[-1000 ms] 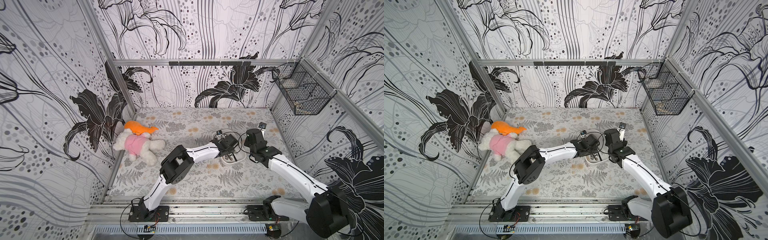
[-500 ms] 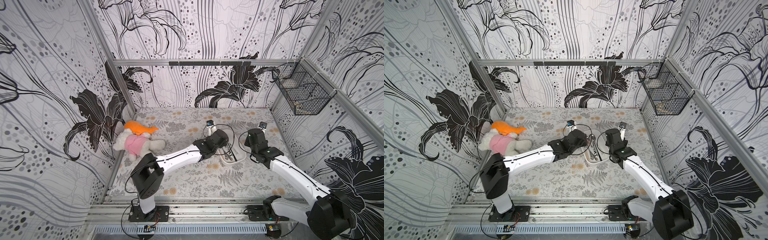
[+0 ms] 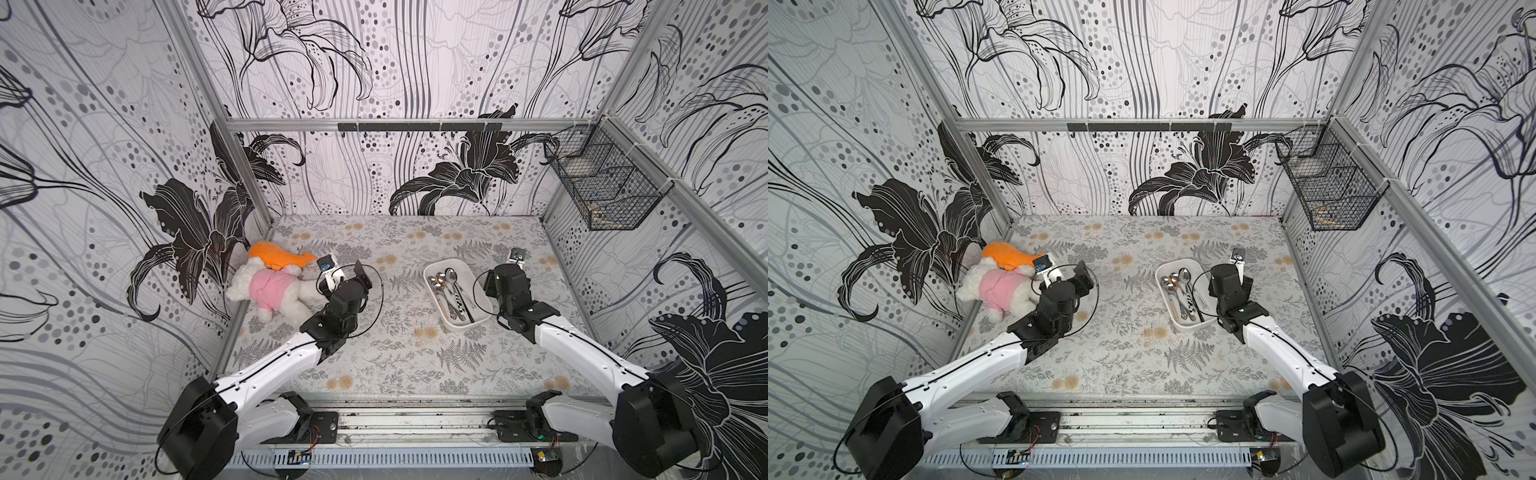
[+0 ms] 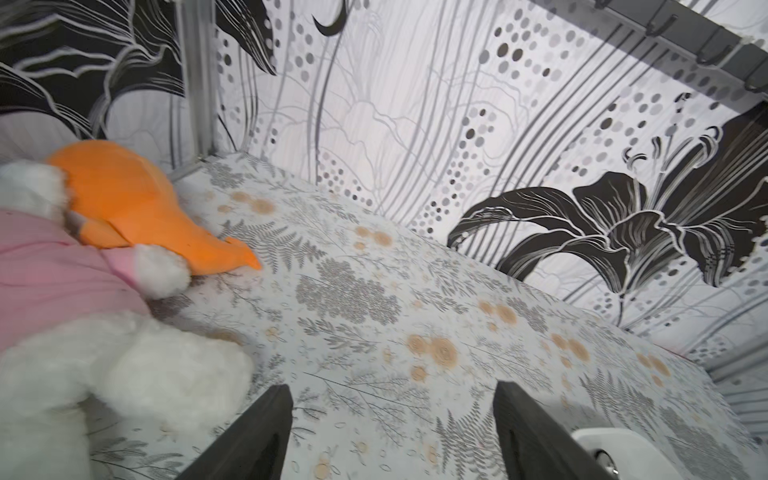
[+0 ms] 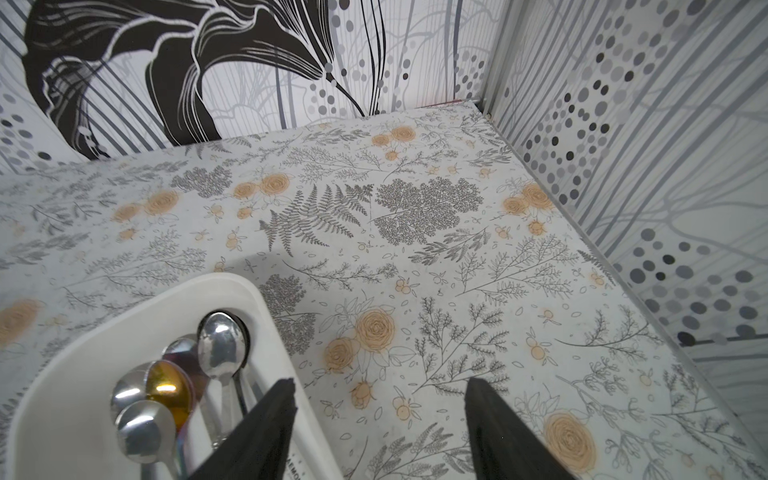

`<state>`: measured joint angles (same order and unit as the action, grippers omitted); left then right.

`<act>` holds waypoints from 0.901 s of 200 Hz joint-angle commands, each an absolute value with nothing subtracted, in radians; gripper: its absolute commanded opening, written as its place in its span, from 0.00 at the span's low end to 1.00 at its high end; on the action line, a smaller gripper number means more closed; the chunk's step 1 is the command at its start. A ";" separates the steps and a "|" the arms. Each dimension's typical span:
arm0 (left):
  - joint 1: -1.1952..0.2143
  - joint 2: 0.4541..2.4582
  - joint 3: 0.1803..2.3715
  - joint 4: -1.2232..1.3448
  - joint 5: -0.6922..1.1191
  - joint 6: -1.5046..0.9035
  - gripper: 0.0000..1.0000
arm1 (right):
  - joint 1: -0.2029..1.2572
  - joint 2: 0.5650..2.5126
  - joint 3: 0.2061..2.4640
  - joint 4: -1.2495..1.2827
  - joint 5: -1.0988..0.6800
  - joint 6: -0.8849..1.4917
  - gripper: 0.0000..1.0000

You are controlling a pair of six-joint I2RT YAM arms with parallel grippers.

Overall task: Put the spoon into the storage box
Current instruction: Reset both arms

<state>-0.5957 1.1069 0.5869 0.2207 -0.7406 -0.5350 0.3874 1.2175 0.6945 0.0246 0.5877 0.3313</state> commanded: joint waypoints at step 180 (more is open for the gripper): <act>-0.127 1.469 0.177 1.293 -0.314 -0.081 0.88 | 0.203 1.326 0.414 0.781 0.612 0.066 0.82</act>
